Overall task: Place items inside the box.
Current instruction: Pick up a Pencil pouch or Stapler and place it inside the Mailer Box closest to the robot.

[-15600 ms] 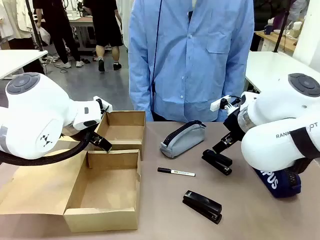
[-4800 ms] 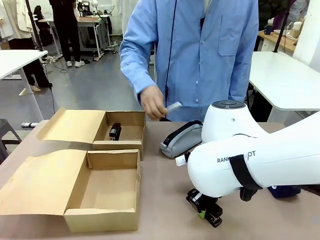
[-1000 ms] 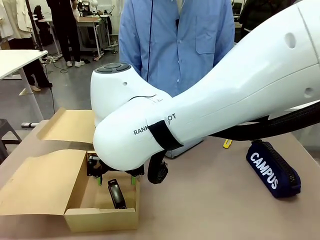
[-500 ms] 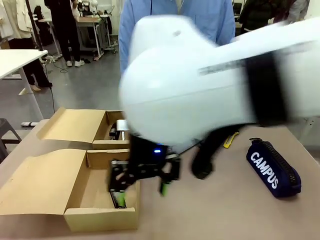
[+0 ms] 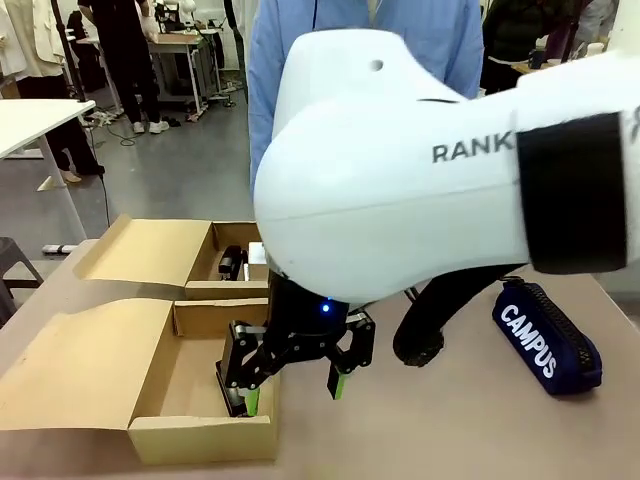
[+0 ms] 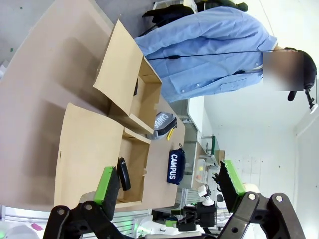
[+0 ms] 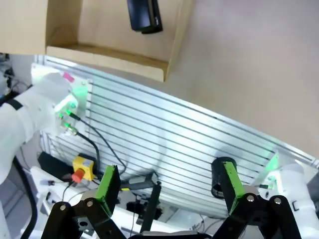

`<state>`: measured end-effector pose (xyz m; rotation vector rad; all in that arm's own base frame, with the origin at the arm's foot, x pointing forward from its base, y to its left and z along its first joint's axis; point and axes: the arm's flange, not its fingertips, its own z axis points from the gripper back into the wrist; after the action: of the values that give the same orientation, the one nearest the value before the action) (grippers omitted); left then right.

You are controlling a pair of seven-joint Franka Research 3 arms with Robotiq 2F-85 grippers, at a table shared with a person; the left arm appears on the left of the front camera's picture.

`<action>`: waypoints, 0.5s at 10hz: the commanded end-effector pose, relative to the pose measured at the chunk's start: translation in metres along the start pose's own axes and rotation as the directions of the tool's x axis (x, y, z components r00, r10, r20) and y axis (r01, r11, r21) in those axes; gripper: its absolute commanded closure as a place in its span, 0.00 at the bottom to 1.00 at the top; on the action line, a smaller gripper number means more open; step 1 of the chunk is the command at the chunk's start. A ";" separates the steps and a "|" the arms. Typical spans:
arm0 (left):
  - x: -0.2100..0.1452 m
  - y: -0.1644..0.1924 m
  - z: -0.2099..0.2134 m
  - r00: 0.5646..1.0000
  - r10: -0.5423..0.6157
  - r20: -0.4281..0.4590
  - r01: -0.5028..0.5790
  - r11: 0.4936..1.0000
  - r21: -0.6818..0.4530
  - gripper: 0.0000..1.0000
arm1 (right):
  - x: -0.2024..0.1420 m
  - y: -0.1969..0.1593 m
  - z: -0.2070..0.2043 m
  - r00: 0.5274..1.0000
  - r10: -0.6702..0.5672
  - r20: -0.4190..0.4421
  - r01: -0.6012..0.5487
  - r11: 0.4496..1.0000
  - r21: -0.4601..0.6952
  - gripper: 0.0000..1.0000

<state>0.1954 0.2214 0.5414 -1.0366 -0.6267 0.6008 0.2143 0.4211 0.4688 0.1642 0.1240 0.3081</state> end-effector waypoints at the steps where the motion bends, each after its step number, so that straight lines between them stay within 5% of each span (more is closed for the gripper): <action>1: -0.002 -0.001 0.000 1.000 -0.014 0.006 0.014 1.000 -0.018 0.00 | 0.000 -0.033 0.026 1.000 -0.012 -0.007 0.012 0.995 0.097 0.00; 2: -0.002 -0.001 0.000 1.000 -0.014 0.006 0.014 1.000 -0.018 0.00 | -0.005 -0.061 0.046 0.997 -0.076 -0.015 0.077 0.990 0.114 0.00; 4: -0.002 -0.001 0.000 1.000 -0.014 0.006 0.014 1.000 -0.018 0.00 | -0.055 -0.142 0.107 0.985 -0.120 -0.127 0.157 0.928 0.338 0.00; 5: -0.002 -0.001 0.000 1.000 -0.014 0.006 0.014 1.000 -0.018 0.00 | -0.080 -0.172 0.127 0.987 -0.129 -0.094 0.156 0.898 0.412 0.00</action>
<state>0.1951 0.2210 0.5422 -1.0358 -0.6283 0.5998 0.2219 0.2646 0.5658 0.4874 0.2757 0.1826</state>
